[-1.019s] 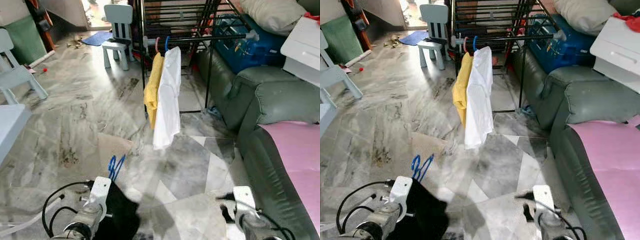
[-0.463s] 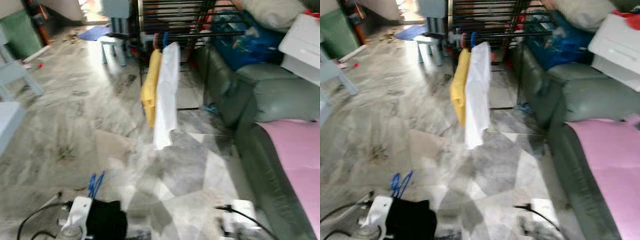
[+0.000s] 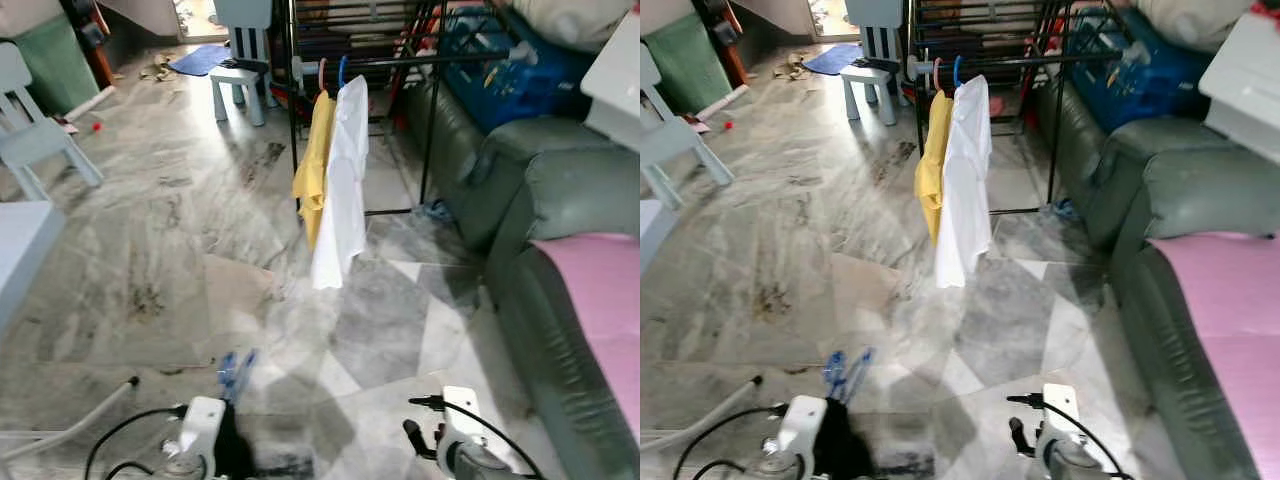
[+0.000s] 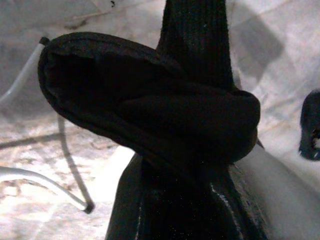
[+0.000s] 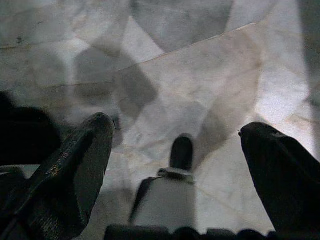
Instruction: Hang hanger
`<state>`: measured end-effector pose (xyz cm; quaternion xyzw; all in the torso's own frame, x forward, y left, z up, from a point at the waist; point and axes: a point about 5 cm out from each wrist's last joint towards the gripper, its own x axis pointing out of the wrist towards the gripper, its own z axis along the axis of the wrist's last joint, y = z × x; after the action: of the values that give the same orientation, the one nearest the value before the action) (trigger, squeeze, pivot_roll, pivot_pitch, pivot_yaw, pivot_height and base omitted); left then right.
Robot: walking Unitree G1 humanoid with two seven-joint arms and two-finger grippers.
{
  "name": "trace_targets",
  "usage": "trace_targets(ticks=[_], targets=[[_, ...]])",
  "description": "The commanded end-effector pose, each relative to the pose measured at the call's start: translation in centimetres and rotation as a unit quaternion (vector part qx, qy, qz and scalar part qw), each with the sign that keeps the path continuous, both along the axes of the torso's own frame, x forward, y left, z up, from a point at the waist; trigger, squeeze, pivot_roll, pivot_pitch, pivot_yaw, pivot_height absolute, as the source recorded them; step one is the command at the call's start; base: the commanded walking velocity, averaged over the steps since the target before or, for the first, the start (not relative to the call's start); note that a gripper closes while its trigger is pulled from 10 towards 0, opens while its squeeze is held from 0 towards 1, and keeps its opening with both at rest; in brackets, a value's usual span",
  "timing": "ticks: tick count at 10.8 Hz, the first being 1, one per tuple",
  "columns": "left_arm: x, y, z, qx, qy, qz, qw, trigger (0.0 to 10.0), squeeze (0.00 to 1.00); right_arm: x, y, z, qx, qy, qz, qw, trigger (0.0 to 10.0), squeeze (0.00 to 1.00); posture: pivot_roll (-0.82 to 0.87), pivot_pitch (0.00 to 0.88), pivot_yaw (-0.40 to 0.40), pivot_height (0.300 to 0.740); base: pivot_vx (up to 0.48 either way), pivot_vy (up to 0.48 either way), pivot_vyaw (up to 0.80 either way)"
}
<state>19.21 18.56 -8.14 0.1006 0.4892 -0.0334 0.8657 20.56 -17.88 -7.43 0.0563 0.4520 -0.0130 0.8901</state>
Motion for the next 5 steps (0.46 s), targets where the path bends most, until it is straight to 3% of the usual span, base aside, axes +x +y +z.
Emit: trace_targets(ticks=[1, 3, 5], targets=[[0.7, -0.1, 0.3, 0.003, -0.007, -0.013, 1.0, 0.0, 0.0, -0.5, 0.2, -0.3, 0.0, 0.005, -0.007, 1.0, 10.0, 0.0, -0.07, 0.124, 0.074, 0.74, 0.0, 0.0, 0.0], [1.9, -0.6, 1.0, 0.003, -0.02, -0.031, 0.999, 0.0, 0.0, -1.0, -0.5, -0.5, -0.014, 0.014, -0.033, 0.999, 10.0, 0.0, -0.08, 0.128, 0.087, 0.74, 0.0, 0.0, 0.0], [2.2, -0.6, 1.1, 0.008, -0.02, -0.031, 0.999, 0.0, 0.0, -1.0, -0.7, -0.5, -0.033, 0.01, -0.033, 0.999, 10.0, 0.0, -0.1, 0.13, 0.091, 0.74, 0.0, 0.0, 0.0]])
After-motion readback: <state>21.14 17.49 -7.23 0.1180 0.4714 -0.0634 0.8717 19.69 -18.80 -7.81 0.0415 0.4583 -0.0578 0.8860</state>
